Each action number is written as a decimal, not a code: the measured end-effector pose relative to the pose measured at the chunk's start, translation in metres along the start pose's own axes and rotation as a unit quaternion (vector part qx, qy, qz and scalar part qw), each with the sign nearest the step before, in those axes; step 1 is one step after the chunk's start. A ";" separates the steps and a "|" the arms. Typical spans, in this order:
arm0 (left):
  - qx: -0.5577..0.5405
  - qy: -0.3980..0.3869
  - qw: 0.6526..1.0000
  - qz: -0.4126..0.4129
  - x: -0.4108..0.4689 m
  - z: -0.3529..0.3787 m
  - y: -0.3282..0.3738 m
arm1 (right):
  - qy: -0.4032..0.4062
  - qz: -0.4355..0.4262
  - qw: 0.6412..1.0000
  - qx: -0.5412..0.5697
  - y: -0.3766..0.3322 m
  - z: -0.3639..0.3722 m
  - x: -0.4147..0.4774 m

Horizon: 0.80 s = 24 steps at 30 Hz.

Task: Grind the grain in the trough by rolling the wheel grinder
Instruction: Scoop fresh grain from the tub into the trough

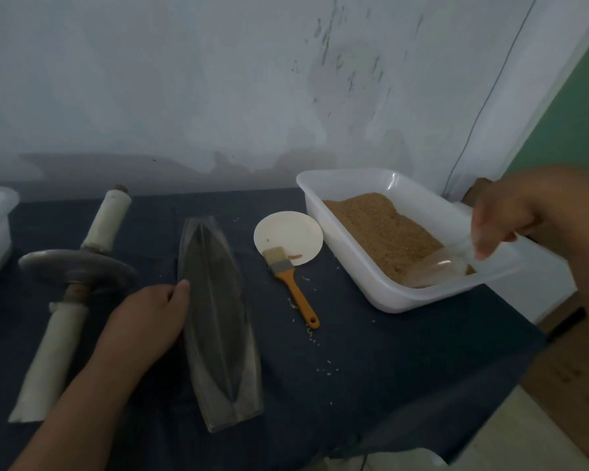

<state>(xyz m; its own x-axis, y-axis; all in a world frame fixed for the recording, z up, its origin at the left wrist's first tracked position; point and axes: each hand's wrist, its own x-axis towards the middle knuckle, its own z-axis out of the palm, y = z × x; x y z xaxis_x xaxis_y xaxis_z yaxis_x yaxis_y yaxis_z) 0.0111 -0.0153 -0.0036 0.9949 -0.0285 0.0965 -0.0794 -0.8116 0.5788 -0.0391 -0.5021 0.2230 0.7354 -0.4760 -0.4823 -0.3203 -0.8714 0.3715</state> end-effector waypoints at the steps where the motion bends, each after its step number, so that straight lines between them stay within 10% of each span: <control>1: -0.001 0.000 1.000 0.001 0.000 0.000 0.001 | -0.021 -0.001 1.000 0.008 -0.001 0.004 0.002; 24: -0.008 -0.004 1.000 0.002 0.000 -0.003 0.000 | 0.054 -0.044 0.969 0.238 -0.163 0.025 0.132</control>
<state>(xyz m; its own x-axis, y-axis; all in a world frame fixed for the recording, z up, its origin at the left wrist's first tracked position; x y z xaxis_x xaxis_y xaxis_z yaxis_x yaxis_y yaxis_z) 0.0110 -0.0134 -0.0018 0.9951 -0.0355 0.0922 -0.0835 -0.8016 0.5921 0.0948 -0.4260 0.0793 0.8225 -0.4048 -0.3996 -0.4737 -0.8763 -0.0873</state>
